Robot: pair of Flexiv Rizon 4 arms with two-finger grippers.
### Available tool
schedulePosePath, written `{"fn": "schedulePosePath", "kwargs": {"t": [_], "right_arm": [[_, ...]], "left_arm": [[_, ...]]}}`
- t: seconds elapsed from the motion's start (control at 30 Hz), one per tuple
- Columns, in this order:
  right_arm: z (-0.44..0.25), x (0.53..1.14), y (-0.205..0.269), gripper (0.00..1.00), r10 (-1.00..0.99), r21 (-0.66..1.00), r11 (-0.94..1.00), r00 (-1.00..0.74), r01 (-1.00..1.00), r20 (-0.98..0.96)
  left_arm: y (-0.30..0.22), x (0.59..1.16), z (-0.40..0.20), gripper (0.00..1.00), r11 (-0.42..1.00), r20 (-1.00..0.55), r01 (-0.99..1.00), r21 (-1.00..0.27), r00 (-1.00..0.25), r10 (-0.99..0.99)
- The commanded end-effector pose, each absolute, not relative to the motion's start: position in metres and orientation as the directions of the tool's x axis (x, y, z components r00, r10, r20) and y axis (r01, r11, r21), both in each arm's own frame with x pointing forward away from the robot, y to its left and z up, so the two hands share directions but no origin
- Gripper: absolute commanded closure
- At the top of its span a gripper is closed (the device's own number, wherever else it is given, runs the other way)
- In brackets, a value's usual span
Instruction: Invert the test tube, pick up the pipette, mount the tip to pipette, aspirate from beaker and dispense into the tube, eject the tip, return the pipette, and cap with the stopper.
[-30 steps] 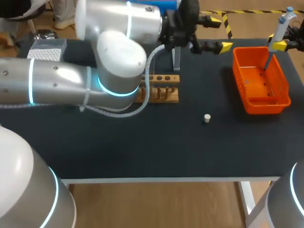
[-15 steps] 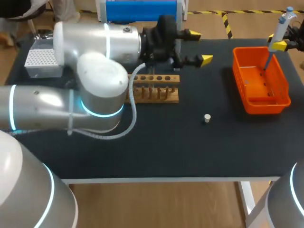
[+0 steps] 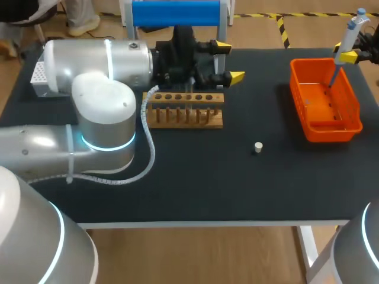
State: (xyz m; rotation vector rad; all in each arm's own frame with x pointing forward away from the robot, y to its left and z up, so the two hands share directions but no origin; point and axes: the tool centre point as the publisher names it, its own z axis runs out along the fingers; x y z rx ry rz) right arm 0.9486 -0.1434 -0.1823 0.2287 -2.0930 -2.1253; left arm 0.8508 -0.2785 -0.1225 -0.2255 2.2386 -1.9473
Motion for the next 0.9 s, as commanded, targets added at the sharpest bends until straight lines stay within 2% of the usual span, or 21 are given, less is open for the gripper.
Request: {"fn": "schedulePosePath", "kwargs": {"t": [0.03,0.53,0.9], "right_arm": [[-0.182,0.950,-0.144,1.00,-0.216,1.000,-0.013,-0.976,-0.001,-0.003],[-0.182,0.950,-0.144,1.00,-0.216,1.000,-0.013,-0.976,-0.001,-0.003],[-0.182,0.950,-0.144,1.00,-0.216,1.000,-0.013,-0.976,-0.001,-0.003]], "left_arm": [[-0.258,0.842,-0.125,0.00,0.045,-0.022,0.012,-0.999,-0.973,-0.228],[-0.225,0.837,-0.124,0.00,0.074,-0.002,-0.016,-0.997,-0.971,-0.239],[-0.220,0.838,-0.125,0.00,0.078,0.006,-0.027,-0.997,-0.967,-0.254]]}}
